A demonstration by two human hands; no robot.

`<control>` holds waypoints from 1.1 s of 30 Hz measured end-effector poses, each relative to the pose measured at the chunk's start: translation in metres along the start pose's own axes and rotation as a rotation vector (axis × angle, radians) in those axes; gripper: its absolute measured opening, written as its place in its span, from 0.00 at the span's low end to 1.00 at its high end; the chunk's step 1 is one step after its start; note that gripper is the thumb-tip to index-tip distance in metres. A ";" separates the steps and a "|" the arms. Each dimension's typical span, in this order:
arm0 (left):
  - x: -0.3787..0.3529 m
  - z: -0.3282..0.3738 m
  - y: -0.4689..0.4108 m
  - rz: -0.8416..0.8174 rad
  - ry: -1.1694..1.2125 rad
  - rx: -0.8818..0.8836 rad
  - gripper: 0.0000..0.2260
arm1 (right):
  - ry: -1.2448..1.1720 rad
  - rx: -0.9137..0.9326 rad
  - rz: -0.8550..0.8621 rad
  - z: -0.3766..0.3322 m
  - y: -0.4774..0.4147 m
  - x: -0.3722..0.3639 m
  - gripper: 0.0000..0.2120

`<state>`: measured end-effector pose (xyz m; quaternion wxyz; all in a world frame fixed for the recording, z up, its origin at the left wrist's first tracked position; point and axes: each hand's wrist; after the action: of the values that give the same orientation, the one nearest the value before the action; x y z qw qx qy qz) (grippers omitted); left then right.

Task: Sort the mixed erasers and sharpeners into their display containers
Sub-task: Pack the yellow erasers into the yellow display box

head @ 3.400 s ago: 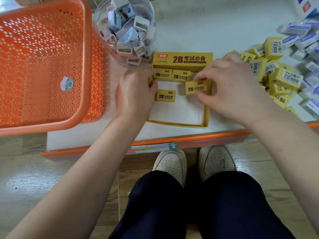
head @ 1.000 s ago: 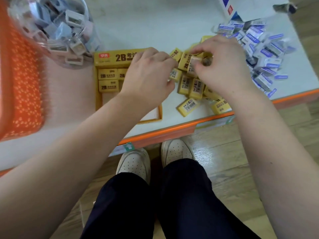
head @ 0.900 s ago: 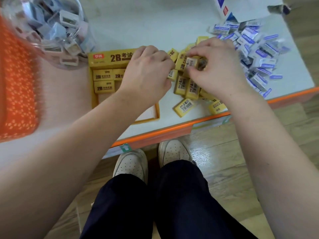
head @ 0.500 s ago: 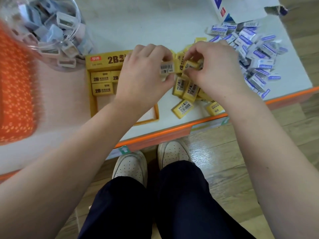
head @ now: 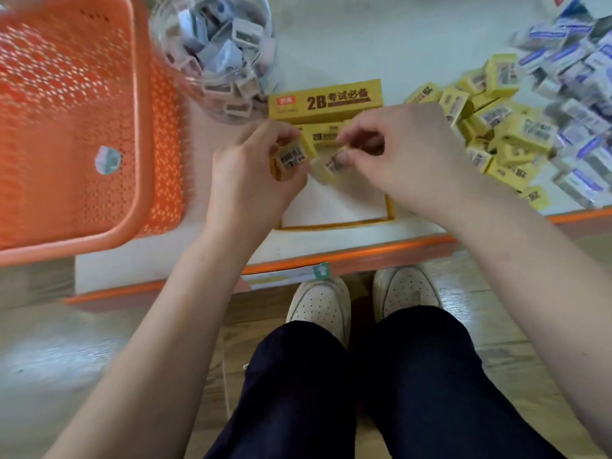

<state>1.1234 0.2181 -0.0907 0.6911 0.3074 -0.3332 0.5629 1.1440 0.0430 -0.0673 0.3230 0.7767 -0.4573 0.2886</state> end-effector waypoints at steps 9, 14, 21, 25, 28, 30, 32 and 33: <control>-0.006 0.000 0.005 -0.009 -0.133 -0.036 0.14 | 0.069 0.123 -0.036 0.012 0.007 -0.018 0.04; -0.006 0.001 0.005 0.015 -0.106 -0.026 0.14 | 0.114 0.150 -0.111 0.013 0.009 -0.016 0.03; -0.006 0.004 0.003 0.031 -0.038 -0.021 0.13 | 0.091 0.122 -0.120 0.012 0.008 -0.014 0.09; -0.010 0.006 0.003 0.046 -0.035 -0.039 0.13 | 0.116 0.124 -0.142 0.013 0.006 -0.018 0.16; -0.013 0.007 0.005 0.062 -0.031 -0.051 0.13 | 0.148 0.117 -0.141 0.015 0.004 -0.018 0.21; -0.014 0.009 0.006 0.062 -0.012 -0.059 0.15 | 0.085 0.132 -0.053 0.015 0.006 -0.016 0.20; -0.015 0.012 0.008 0.043 0.030 -0.056 0.17 | 0.000 0.138 0.042 0.015 0.009 -0.017 0.18; -0.014 0.014 0.009 0.023 0.058 -0.050 0.18 | -0.030 0.133 0.066 0.016 0.010 -0.018 0.19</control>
<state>1.1112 0.1999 -0.0932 0.7013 0.2698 -0.3305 0.5711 1.1300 0.0367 -0.0882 0.2541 0.7852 -0.4671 0.3172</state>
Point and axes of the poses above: each hand's wrist, its own y-axis away from the middle knuckle, its own x-axis out of the back of the hand, z = x × y, and after that the axes turned 12 degrees about -z, right-handed
